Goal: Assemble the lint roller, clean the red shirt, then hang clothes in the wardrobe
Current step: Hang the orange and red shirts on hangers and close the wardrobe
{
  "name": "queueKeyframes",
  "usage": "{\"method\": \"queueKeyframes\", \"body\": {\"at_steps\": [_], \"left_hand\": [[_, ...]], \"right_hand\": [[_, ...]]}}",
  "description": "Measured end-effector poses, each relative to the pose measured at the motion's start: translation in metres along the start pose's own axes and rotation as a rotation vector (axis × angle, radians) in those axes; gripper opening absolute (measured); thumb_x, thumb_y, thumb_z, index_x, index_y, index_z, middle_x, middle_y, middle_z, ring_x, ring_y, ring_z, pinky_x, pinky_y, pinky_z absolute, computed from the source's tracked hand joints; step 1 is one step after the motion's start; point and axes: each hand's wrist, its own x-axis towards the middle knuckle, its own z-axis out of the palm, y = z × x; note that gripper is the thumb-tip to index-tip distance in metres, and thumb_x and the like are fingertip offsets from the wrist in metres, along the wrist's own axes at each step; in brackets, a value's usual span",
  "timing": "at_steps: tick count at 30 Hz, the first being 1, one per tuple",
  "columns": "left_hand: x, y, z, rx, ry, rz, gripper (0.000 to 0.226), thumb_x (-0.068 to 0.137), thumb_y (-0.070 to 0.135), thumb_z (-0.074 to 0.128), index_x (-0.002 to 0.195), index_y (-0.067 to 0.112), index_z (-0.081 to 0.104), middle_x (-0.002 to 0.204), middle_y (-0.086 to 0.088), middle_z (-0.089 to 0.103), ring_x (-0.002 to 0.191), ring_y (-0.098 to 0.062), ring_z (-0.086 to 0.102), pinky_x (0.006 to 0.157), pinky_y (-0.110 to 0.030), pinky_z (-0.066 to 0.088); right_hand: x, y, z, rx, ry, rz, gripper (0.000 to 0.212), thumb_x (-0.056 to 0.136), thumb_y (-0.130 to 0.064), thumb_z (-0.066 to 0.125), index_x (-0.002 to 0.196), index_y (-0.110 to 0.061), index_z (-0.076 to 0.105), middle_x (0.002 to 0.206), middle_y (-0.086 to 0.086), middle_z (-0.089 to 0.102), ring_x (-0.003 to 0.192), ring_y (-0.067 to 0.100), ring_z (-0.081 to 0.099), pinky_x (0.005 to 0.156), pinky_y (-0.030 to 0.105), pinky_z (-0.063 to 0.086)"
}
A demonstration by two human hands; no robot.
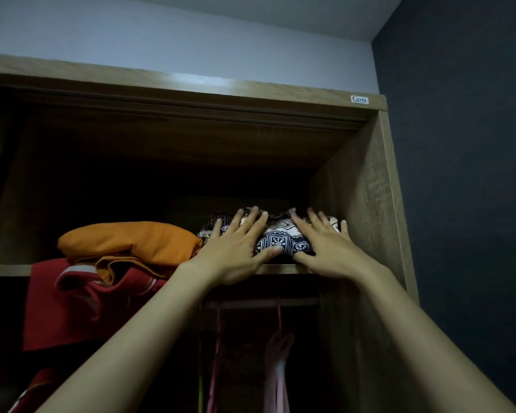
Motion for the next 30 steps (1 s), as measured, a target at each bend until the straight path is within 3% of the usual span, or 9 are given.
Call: {"method": "queueKeyframes", "body": {"at_steps": [5,11,14,16,17,23,30], "left_hand": [[-0.005,0.006,0.013,0.062,0.046,-0.073,0.067,0.096,0.062,0.013,0.151,0.032,-0.011,0.159,0.003,-0.020,0.147,-0.021,-0.016,0.117,-0.049,-0.007],[-0.011,0.011,0.020,0.110,0.117,-0.073,0.066,0.098,0.058,0.014,0.153,0.026,-0.004,0.161,-0.002,-0.010,0.148,-0.021,-0.010,0.119,-0.048,-0.005],[-0.024,0.010,0.011,0.176,0.314,0.002,0.062,0.101,0.049,0.022,0.151,0.014,0.022,0.159,-0.009,0.021,0.147,-0.023,0.016,0.119,-0.045,0.011],[-0.037,0.005,0.004,0.221,0.493,0.042,0.055,0.097,0.040,0.030,0.139,0.009,0.047,0.142,-0.011,0.051,0.135,-0.026,0.043,0.112,-0.047,0.030],[-0.044,-0.001,0.000,0.226,0.569,0.054,0.053,0.096,0.036,0.033,0.135,0.008,0.053,0.136,-0.011,0.056,0.130,-0.027,0.049,0.109,-0.049,0.034],[-0.094,-0.060,-0.018,0.167,0.649,0.081,0.049,0.100,0.034,0.033,0.143,0.012,0.042,0.146,-0.007,0.046,0.137,-0.021,0.041,0.116,-0.044,0.025],[-0.128,-0.126,-0.037,0.140,0.421,0.063,0.072,0.094,0.064,0.017,0.150,0.019,0.027,0.154,-0.002,0.033,0.143,-0.015,0.027,0.118,-0.040,0.011]], "right_hand": [[-0.011,-0.002,0.017,-0.054,0.009,0.050,0.066,0.094,-0.058,0.022,0.147,-0.039,-0.011,0.158,-0.001,-0.018,0.144,0.017,-0.020,0.115,0.052,-0.013],[-0.017,-0.004,0.021,-0.014,0.048,0.079,0.062,0.095,-0.054,0.022,0.149,-0.038,-0.003,0.159,0.000,-0.011,0.145,0.017,-0.016,0.117,0.050,-0.008],[-0.029,-0.014,0.022,0.121,0.186,0.077,0.057,0.098,-0.047,0.025,0.150,-0.035,0.006,0.160,0.000,-0.004,0.146,0.014,-0.011,0.118,0.045,-0.007],[-0.036,-0.026,0.023,0.227,0.278,0.038,0.055,0.100,-0.041,0.028,0.150,-0.033,0.010,0.160,-0.003,0.000,0.146,0.010,-0.008,0.119,0.043,-0.004],[-0.038,-0.034,0.025,0.263,0.312,0.001,0.054,0.100,-0.039,0.029,0.150,-0.032,0.011,0.160,-0.004,0.000,0.145,0.008,-0.007,0.119,0.042,-0.003],[-0.039,-0.088,0.033,0.440,0.430,-0.144,0.056,0.098,-0.043,0.028,0.150,-0.036,0.008,0.159,-0.010,0.001,0.145,0.002,-0.004,0.118,0.031,0.001],[-0.024,-0.161,0.026,0.532,0.410,-0.271,0.058,0.096,-0.052,0.024,0.150,-0.033,0.012,0.159,-0.009,0.006,0.145,0.001,-0.002,0.118,0.031,-0.001]]}}
